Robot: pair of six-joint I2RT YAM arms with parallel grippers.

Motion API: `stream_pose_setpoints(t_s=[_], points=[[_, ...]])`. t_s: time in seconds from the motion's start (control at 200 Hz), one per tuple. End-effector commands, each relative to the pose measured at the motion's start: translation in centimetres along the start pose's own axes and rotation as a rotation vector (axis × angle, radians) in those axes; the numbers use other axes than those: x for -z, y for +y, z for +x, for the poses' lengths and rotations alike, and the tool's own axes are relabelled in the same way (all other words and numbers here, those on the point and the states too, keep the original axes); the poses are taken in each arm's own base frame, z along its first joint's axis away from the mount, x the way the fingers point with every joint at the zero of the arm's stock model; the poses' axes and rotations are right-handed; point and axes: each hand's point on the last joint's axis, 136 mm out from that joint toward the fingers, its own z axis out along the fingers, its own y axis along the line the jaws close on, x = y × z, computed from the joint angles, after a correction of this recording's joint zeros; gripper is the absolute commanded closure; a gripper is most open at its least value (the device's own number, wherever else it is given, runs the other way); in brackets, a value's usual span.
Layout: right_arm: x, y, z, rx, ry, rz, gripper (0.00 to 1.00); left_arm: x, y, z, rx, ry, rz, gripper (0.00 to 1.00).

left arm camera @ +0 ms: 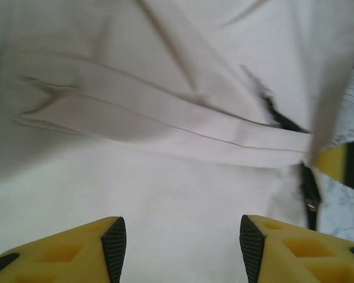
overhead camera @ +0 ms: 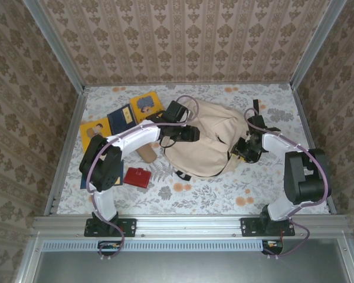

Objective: Pack the student bag

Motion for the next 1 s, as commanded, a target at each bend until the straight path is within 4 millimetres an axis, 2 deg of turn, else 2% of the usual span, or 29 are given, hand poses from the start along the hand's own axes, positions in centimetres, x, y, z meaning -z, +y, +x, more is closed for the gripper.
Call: stream_pose_setpoints(t_s=[0.0,0.115,0.265,0.545,0.79,0.995], points=[[-1.1,0.2,1.4,-0.024,0.035,-0.022,0.65,-0.4,-2.6,1.3,0.030,0.022,0.059,0.46],[-1.9,0.8,3.1,-0.024,0.068,-0.057,0.68,-2.0,-4.9,2.6,0.021,0.045,0.089,0.48],[-1.8,2.0,5.0,-0.016,0.088,-0.112,0.70,-4.1,-5.7,3.8,0.042,0.080,0.098,0.52],[3.1,0.9,2.8,0.004,-0.102,-0.062,0.59,-6.6,-7.2,5.8,0.004,0.142,0.099,0.58],[3.2,0.0,2.7,-0.036,-0.123,-0.068,0.60,-8.0,-8.6,7.0,-0.021,0.168,0.099,0.66],[2.9,-0.3,2.6,-0.051,-0.124,-0.068,0.60,-9.5,-9.0,7.4,-0.014,0.191,0.100,0.67]])
